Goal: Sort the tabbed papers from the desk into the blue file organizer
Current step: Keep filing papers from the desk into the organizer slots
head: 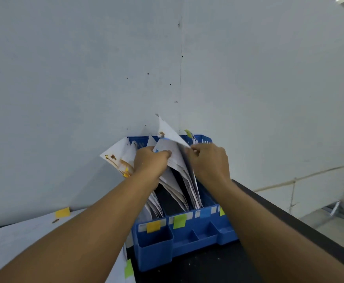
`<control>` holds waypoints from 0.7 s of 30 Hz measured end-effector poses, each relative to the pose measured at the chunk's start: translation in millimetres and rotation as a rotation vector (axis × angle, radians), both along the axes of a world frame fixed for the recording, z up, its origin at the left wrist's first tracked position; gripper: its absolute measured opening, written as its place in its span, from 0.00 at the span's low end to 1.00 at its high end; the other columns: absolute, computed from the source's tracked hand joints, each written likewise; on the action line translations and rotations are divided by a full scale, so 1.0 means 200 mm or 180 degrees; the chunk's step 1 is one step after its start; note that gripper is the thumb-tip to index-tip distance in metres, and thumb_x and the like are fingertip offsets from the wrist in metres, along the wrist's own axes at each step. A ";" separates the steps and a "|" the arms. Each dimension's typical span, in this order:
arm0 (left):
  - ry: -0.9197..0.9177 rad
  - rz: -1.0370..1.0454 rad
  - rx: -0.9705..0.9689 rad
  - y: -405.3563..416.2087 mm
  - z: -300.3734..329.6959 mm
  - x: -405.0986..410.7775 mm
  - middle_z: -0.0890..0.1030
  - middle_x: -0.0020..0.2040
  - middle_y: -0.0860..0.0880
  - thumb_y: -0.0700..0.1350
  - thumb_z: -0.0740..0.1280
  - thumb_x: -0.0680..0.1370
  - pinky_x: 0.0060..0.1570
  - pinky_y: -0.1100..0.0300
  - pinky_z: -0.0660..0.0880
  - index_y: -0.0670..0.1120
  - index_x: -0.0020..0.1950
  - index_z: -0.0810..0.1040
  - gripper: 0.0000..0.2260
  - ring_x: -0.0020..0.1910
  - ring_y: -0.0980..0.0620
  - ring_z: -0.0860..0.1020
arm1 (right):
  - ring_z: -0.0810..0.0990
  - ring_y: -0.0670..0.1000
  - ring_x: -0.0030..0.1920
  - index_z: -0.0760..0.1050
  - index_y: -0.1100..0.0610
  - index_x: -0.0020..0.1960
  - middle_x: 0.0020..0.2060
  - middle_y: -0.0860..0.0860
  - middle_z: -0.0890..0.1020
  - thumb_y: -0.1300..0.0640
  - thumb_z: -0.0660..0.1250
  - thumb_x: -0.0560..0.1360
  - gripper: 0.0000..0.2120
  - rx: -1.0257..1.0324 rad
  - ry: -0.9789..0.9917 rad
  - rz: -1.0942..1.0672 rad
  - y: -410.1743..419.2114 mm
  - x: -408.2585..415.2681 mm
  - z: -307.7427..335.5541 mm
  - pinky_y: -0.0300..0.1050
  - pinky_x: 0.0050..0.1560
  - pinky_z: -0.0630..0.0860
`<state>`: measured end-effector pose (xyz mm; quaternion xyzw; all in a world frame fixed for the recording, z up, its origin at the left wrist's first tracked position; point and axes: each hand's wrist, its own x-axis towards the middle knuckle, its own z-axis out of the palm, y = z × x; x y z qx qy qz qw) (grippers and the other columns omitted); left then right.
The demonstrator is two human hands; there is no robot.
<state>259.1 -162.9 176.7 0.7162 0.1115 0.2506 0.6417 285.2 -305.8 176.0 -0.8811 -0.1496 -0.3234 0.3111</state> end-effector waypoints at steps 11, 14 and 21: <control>0.0142 0.0189 0.0457 -0.02 -0.06 0.00 0.78 0.37 0.47 0.48 0.72 0.74 0.34 0.59 0.67 0.43 0.43 0.79 0.09 0.35 0.49 0.74 | 0.71 0.54 0.37 0.72 0.55 0.51 0.44 0.54 0.82 0.64 0.57 0.77 0.08 -0.1065 0.0661 -0.0353 -0.06 -0.02 -0.37 0.44 0.31 0.63; 0.0188 0.0259 0.0724 0.00 -0.07 -0.02 0.78 0.37 0.49 0.50 0.72 0.74 0.33 0.59 0.68 0.45 0.42 0.78 0.10 0.34 0.51 0.74 | 0.74 0.55 0.40 0.72 0.56 0.52 0.45 0.54 0.82 0.65 0.58 0.76 0.08 -0.1076 0.0787 -0.0257 -0.05 -0.01 -0.36 0.45 0.38 0.68; 0.0250 0.0039 0.0723 0.03 -0.06 -0.18 0.80 0.39 0.51 0.50 0.70 0.76 0.32 0.59 0.78 0.48 0.70 0.71 0.23 0.33 0.50 0.82 | 0.79 0.58 0.50 0.73 0.54 0.58 0.49 0.53 0.82 0.55 0.57 0.82 0.09 -0.0510 0.0373 -0.0206 -0.01 -0.06 -0.43 0.48 0.40 0.70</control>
